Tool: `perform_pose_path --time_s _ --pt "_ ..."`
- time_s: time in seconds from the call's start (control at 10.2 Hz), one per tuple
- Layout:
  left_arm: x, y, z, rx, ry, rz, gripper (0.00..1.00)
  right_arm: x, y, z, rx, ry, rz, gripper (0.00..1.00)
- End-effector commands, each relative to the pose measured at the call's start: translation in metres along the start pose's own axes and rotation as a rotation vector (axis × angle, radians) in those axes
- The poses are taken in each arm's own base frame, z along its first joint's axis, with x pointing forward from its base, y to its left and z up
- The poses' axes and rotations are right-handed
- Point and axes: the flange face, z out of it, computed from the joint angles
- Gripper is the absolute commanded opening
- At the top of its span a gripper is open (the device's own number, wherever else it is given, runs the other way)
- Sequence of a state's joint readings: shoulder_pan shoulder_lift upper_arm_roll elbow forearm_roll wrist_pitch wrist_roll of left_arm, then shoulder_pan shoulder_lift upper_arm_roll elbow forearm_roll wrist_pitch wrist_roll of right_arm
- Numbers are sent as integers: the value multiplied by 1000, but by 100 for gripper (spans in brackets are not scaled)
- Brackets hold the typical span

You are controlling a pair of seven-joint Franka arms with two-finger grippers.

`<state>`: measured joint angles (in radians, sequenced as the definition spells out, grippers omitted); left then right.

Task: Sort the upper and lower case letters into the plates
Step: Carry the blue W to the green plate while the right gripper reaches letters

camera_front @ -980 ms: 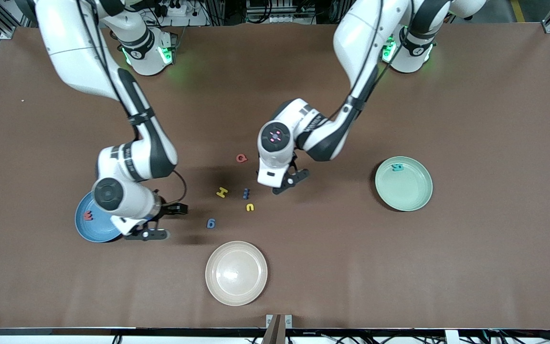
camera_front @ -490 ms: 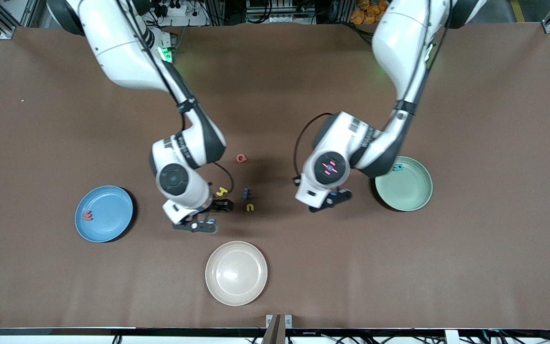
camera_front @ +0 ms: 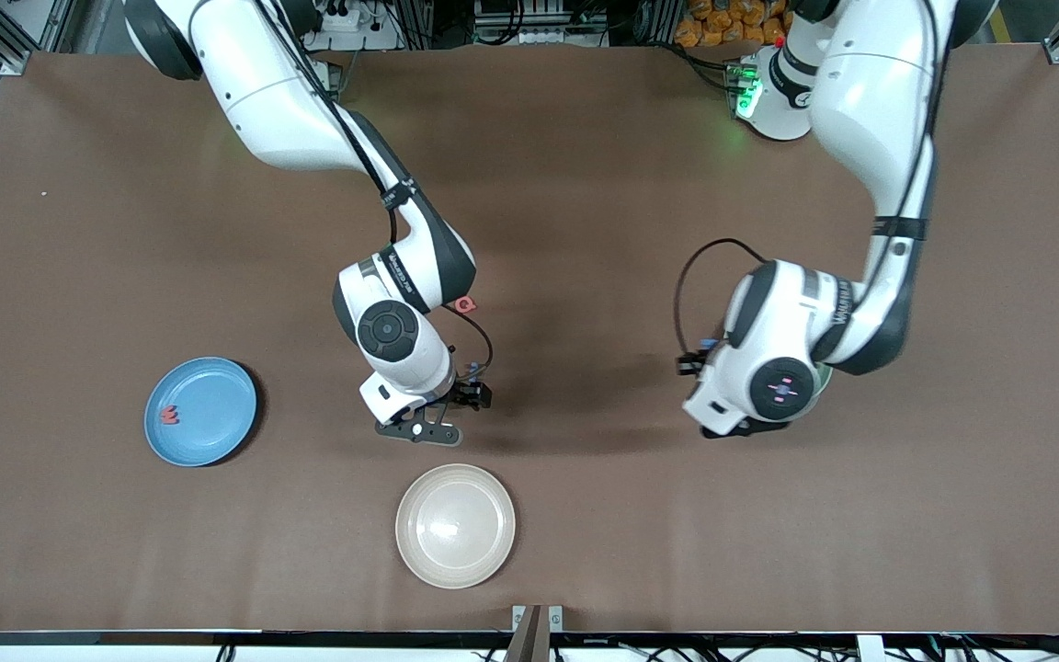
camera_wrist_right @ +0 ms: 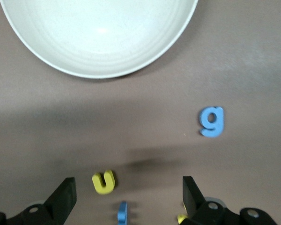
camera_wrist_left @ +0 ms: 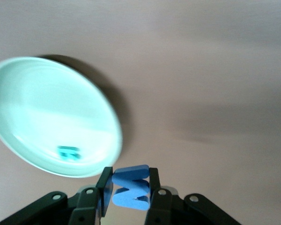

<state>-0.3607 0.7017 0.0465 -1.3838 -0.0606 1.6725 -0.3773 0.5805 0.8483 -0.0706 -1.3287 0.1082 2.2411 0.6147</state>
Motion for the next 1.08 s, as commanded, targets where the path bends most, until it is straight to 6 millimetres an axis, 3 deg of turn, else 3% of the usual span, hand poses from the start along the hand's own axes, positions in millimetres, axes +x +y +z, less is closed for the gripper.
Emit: perform_pose_path --time_s 0.0,0.2,0.29,0.39,0.49,0.59,0.98 --pt "2 -47 14 37 10 96 0 4 -18 23 21 11 -3 100" --pt "5 -82 43 -1 63 133 0 -10 -28 41 1 -7 -111 100" --pt "6 -86 47 -4 65 139 21 -13 -27 45 -8 -18 -155 100" --pt "6 -83 48 -2 66 143 30 -19 -32 47 -11 -24 -165 100" --pt "6 -82 48 -7 65 143 95 -20 -34 47 -9 -27 -165 100" --pt "6 -83 49 -15 62 137 100 -22 -34 49 -10 -28 -166 100" --pt "4 -73 46 -17 66 123 100 -25 -36 54 -16 -30 -177 100"
